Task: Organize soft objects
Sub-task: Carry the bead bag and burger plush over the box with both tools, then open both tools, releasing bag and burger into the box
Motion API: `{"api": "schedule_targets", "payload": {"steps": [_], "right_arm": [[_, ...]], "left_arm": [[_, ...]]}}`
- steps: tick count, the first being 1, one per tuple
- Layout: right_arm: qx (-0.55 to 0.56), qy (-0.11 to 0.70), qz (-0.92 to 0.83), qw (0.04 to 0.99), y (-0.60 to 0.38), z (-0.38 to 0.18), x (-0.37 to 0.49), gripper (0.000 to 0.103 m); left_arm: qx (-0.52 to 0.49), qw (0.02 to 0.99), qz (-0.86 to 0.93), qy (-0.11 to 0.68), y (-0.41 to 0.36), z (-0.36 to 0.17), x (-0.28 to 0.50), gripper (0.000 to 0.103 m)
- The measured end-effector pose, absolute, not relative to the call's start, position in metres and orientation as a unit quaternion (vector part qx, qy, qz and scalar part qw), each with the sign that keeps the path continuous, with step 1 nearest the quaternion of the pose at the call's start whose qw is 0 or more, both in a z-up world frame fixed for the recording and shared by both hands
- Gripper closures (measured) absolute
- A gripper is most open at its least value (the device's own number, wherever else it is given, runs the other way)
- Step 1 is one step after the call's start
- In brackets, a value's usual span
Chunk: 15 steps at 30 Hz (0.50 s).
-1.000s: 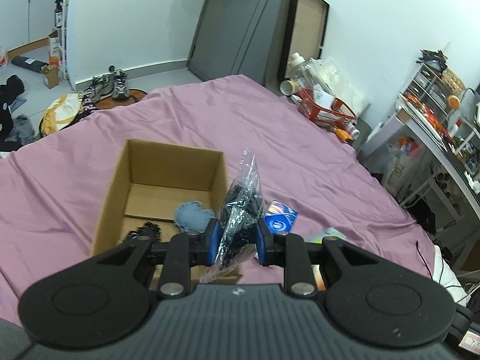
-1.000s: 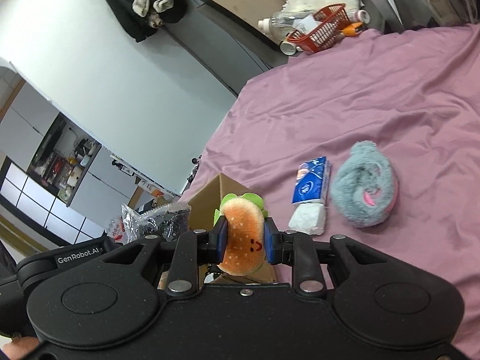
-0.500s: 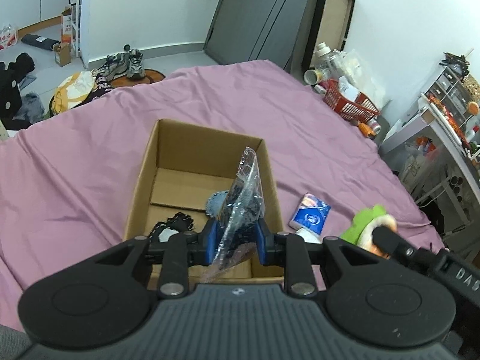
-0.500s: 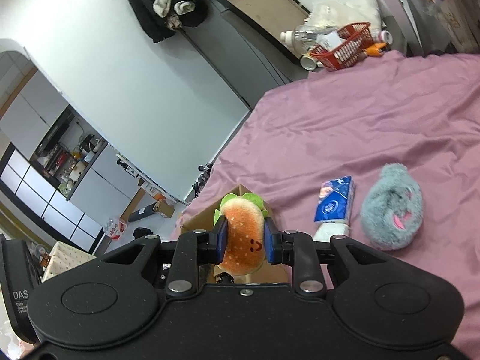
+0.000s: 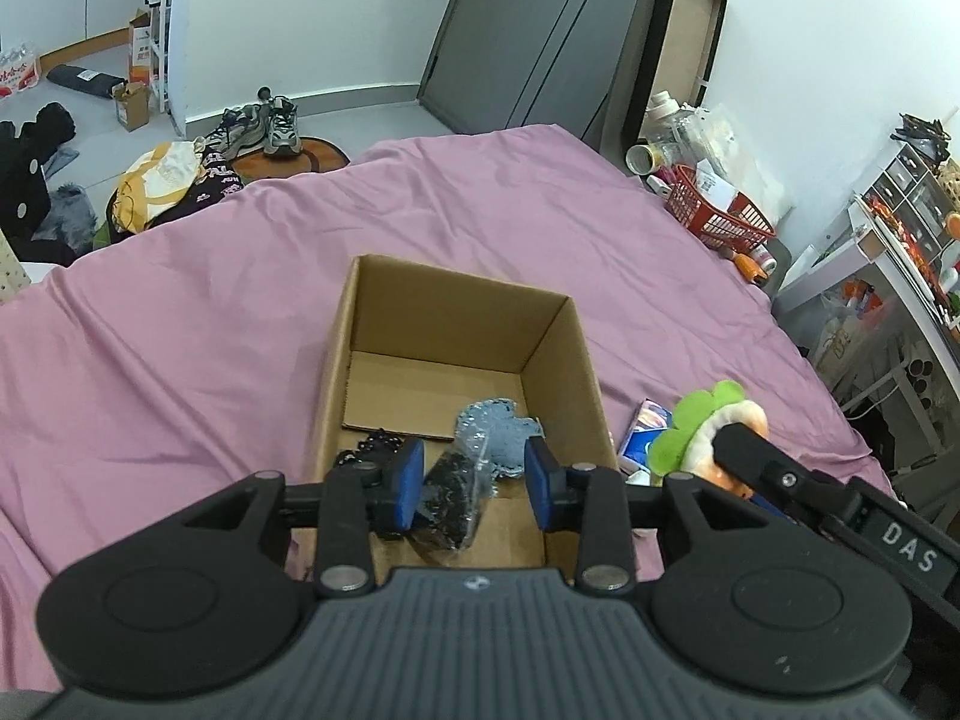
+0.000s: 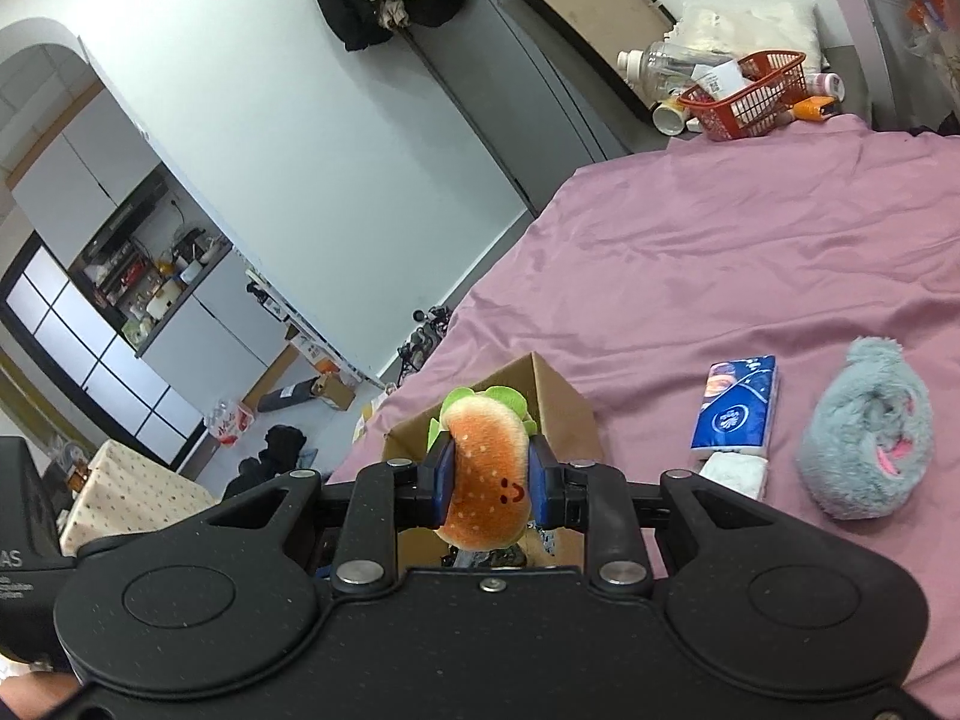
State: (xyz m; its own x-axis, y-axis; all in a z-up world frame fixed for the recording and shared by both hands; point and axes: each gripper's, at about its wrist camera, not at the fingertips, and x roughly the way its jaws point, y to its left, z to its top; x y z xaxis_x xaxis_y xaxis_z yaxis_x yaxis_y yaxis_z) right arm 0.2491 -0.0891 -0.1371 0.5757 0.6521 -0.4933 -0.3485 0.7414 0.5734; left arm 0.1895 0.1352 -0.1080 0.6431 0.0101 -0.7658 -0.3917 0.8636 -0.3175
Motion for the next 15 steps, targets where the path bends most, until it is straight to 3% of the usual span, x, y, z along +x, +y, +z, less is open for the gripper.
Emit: {"api": "schedule_targets", "payload": {"steps": [11, 15], "right_arm": [[0.231, 0.384, 0.299, 0.842, -0.084, -0.136, 0.249, 0.054], [0.233, 0.386, 0.283, 0.847, -0.095, -0.130, 0.247, 0.050]], "left_arm": [[-0.239, 0.869, 0.127, 0.413, 0.152, -0.109, 0.187, 0.065], [-0.231, 0.876, 0.139, 0.400, 0.151, -0.103, 0.182, 0.046]]}}
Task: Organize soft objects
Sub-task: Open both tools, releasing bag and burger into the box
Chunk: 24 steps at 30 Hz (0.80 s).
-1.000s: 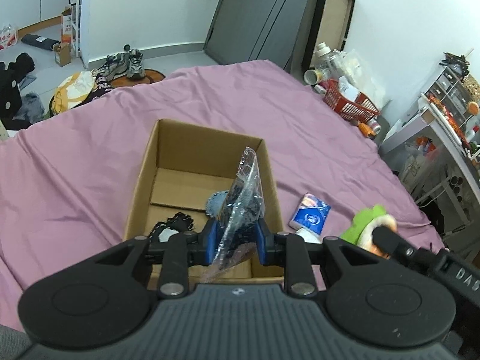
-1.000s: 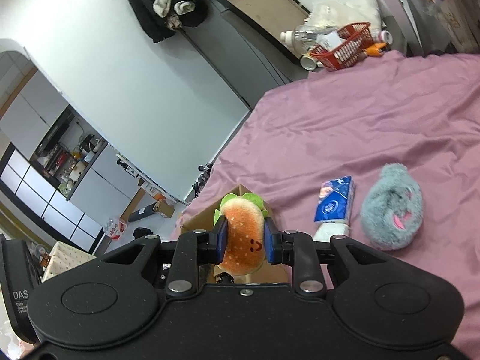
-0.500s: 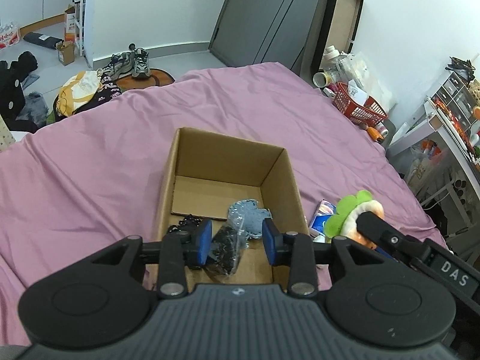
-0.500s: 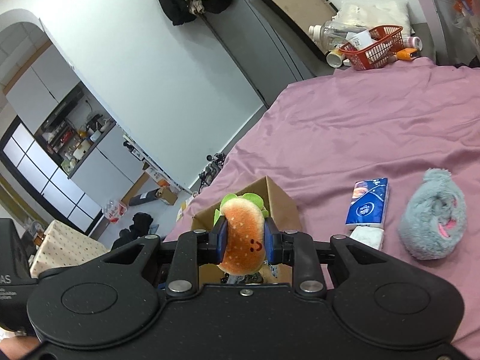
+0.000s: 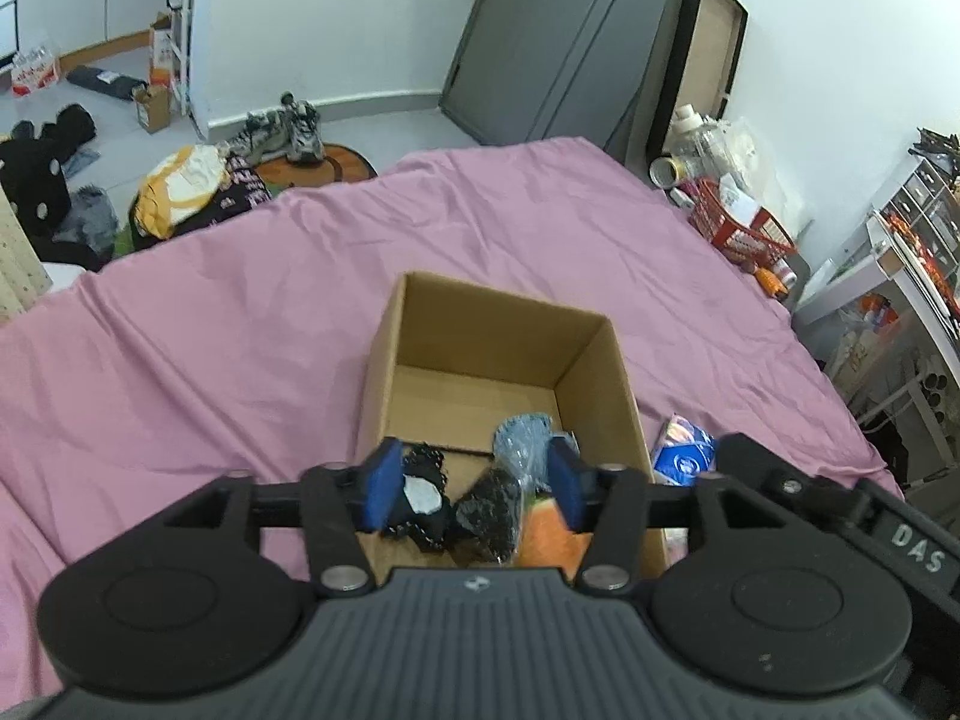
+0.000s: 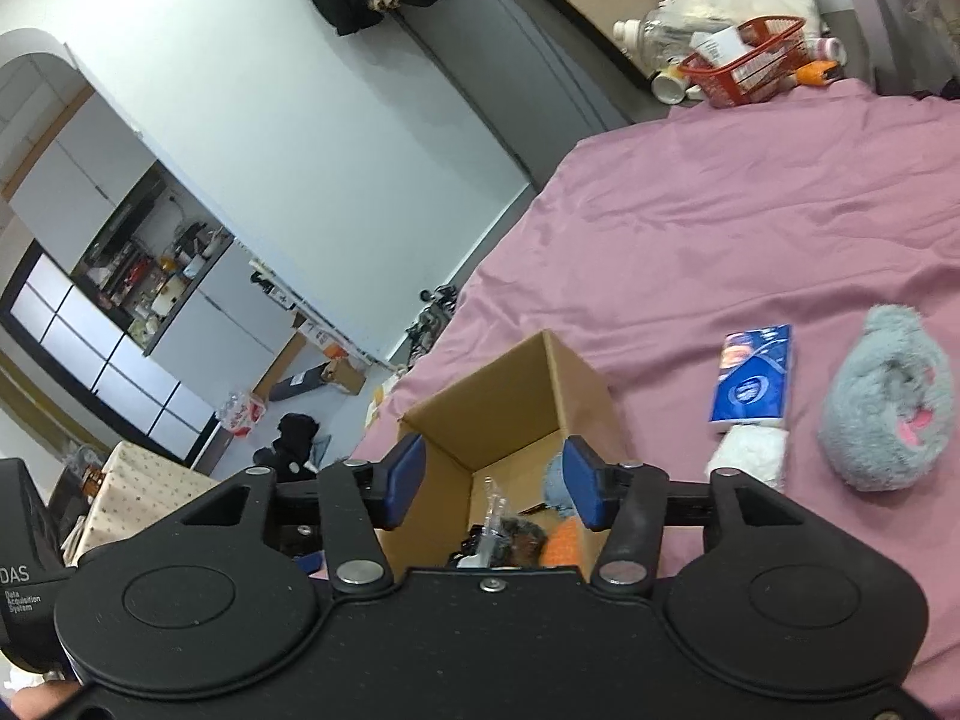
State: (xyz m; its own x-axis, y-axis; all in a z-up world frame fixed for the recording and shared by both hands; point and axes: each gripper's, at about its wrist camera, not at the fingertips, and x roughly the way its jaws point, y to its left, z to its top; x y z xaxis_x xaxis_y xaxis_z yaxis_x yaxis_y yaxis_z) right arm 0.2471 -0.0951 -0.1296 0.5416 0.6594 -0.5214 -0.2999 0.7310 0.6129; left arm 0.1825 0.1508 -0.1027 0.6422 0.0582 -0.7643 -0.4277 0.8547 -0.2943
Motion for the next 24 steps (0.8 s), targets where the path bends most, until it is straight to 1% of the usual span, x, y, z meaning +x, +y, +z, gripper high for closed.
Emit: {"api": "schedule_targets", "payload": {"steps": [1, 6, 10, 15, 18, 20, 24], "right_arm": [[0.233, 0.389, 0.279, 0.847, -0.098, -0.129, 0.246, 0.050], [0.228, 0.398, 0.263, 0.849, -0.110, -0.128, 0.247, 0.042], [0.223, 0.398, 0.256, 0.852, -0.119, -0.124, 0.246, 0.036], [0.219, 0.395, 0.250, 0.857, -0.135, -0.119, 0.245, 0.027], [0.214, 0.396, 0.242, 0.860, -0.144, -0.116, 0.245, 0.025], [0.214, 0.396, 0.240, 0.860, -0.149, -0.114, 0.246, 0.022], [0.217, 0.401, 0.243, 0.856, -0.159, -0.111, 0.252, 0.021]], "left_arm": [[-0.229, 0.877, 0.143, 0.397, 0.151, -0.102, 0.182, 0.041], [-0.216, 0.880, 0.148, 0.395, 0.144, -0.099, 0.182, 0.034], [-0.207, 0.883, 0.146, 0.395, 0.135, -0.097, 0.183, 0.026], [-0.196, 0.882, 0.149, 0.403, 0.121, -0.096, 0.187, 0.025], [-0.184, 0.886, 0.147, 0.399, 0.112, -0.092, 0.189, 0.025], [-0.183, 0.887, 0.145, 0.398, 0.105, -0.090, 0.190, 0.025], [-0.178, 0.887, 0.142, 0.401, 0.090, -0.087, 0.194, 0.025]]}}
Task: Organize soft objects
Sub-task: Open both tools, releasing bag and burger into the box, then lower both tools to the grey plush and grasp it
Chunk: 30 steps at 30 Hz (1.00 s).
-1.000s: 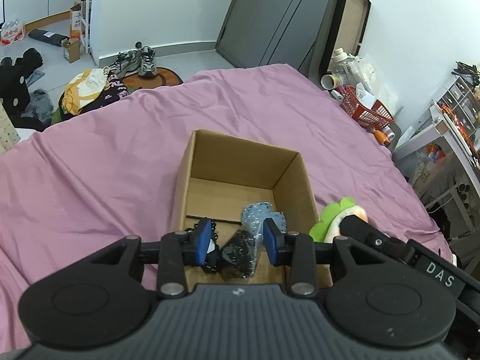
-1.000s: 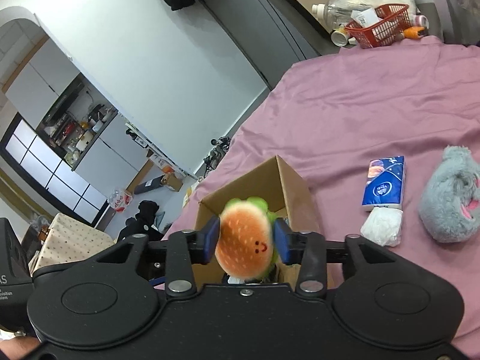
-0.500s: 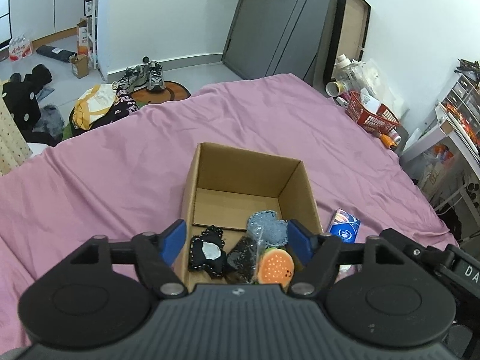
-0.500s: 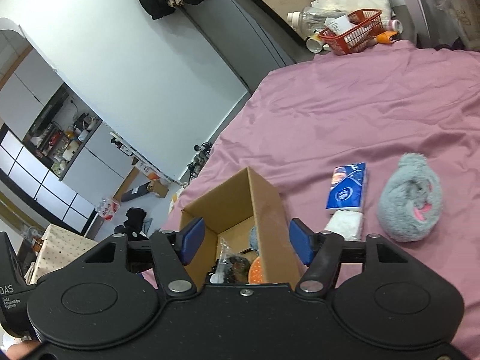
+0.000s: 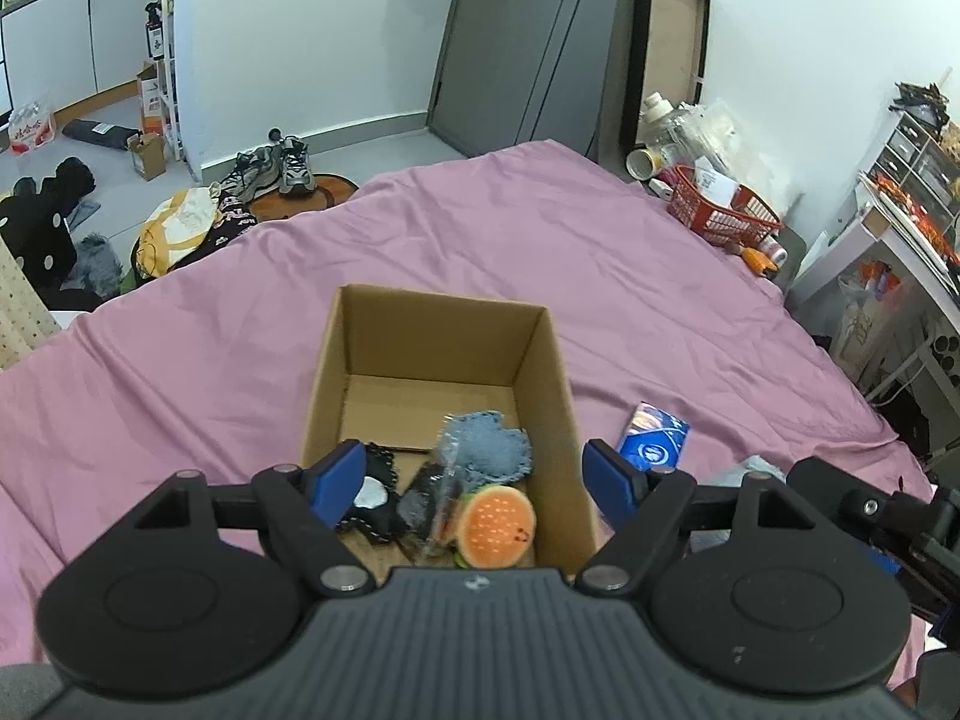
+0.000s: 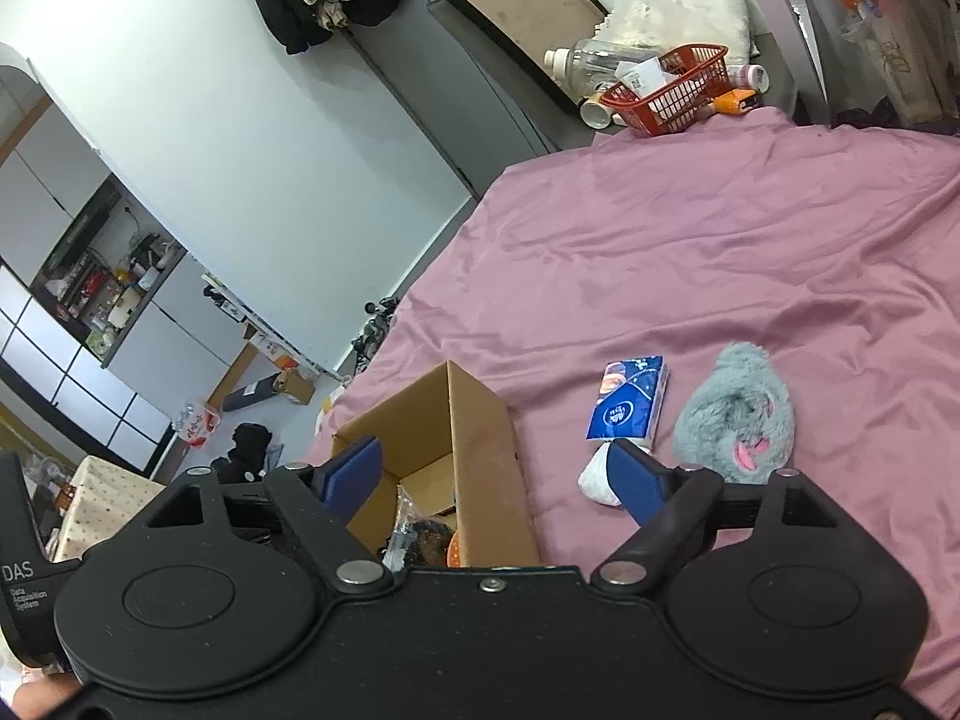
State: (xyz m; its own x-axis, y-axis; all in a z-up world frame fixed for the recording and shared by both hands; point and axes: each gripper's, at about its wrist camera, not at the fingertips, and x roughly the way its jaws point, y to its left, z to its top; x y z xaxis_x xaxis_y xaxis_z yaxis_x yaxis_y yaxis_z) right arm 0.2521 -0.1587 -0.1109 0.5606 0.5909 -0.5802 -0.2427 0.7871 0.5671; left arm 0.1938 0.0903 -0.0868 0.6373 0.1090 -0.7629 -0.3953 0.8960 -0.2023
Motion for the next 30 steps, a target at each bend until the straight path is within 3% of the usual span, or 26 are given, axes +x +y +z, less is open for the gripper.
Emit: {"api": "schedule_targets", "payload": {"steps": [9, 21, 26, 30], "right_arm": [[0.223, 0.385, 0.241, 0.862, -0.190, -0.081, 0.264, 0.021], [0.244, 0.391, 0.206, 0.863, -0.226, -0.098, 0.287, 0.022], [0.279, 0.417, 0.180, 0.846, -0.242, -0.133, 0.297, 0.043], [0.290, 0.430, 0.150, 0.842, -0.252, -0.150, 0.304, 0.047]], "left_arm": [[-0.186, 0.891, 0.120, 0.397, 0.059, -0.071, 0.206, 0.025], [-0.192, 0.893, 0.093, 0.396, 0.037, -0.071, 0.222, 0.025], [-0.197, 0.890, 0.081, 0.402, 0.026, -0.085, 0.230, 0.025], [-0.191, 0.890, 0.065, 0.410, 0.013, -0.098, 0.237, 0.026]]}}
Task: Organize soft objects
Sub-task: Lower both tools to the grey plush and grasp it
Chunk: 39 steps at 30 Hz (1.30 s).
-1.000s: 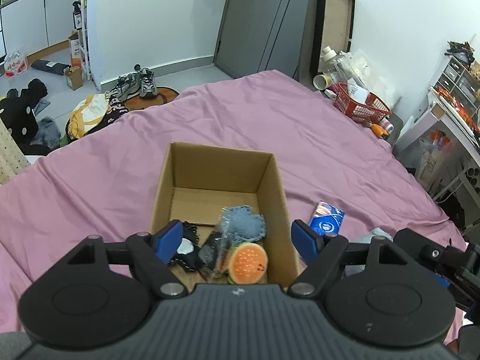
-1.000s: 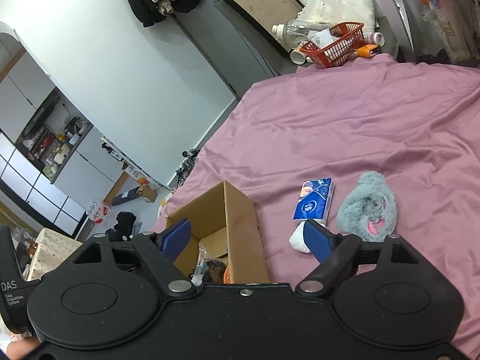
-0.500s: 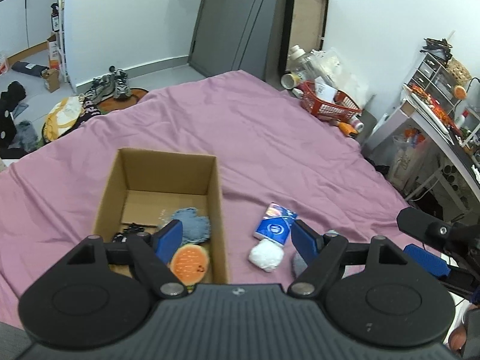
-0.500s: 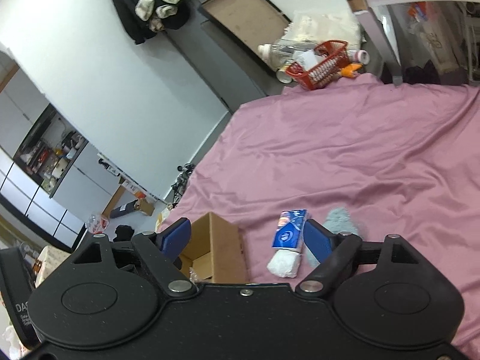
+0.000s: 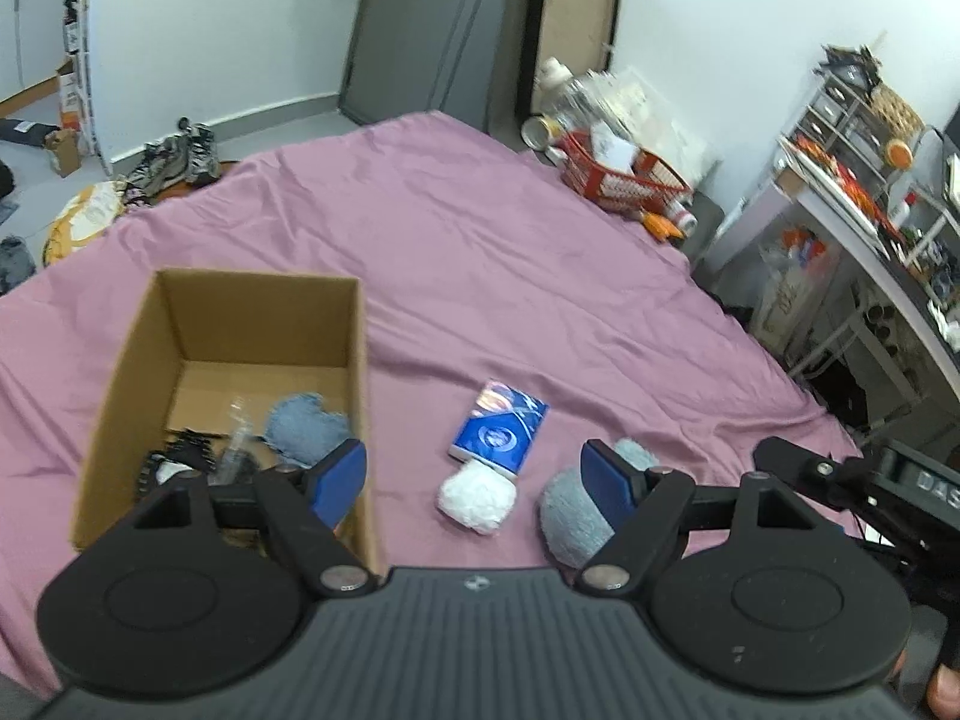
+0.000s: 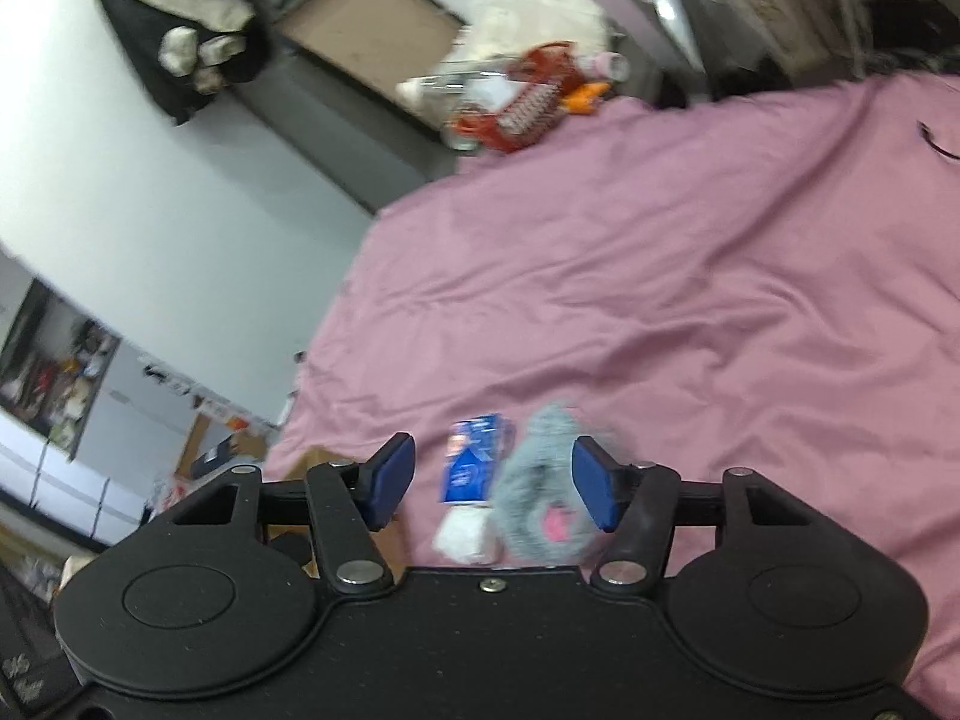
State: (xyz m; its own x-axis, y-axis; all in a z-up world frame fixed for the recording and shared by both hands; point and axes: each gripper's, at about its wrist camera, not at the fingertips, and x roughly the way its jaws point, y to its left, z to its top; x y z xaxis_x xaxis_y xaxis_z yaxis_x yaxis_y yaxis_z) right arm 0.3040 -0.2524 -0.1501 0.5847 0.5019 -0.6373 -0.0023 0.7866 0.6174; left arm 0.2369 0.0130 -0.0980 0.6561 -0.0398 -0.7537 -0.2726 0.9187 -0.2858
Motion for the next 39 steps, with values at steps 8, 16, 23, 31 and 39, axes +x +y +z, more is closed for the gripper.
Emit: {"api": "schedule_targets", "payload": {"steps": [8, 16, 23, 31, 39], "right_arm": [[0.312, 0.465, 0.145, 0.816, -0.256, -0.182, 0.316, 0.050], [0.361, 0.495, 0.127, 0.781, -0.264, -0.211, 0.328, 0.059], [0.392, 0.516, 0.113, 0.753, -0.265, -0.232, 0.337, 0.065], [0.390, 0.530, 0.111, 0.744, -0.259, -0.244, 0.342, 0.070], [0.381, 0.538, 0.118, 0.742, -0.250, -0.251, 0.345, 0.077]], "left_arm": [[-0.188, 0.884, 0.035, 0.426, -0.013, -0.122, 0.258, 0.035], [-0.199, 0.870, 0.015, 0.450, -0.036, -0.148, 0.282, 0.046], [-0.215, 0.854, 0.013, 0.474, -0.047, -0.172, 0.299, 0.058], [-0.230, 0.839, 0.018, 0.493, -0.052, -0.191, 0.312, 0.069], [-0.235, 0.838, 0.029, 0.492, -0.054, -0.198, 0.317, 0.077]]}}
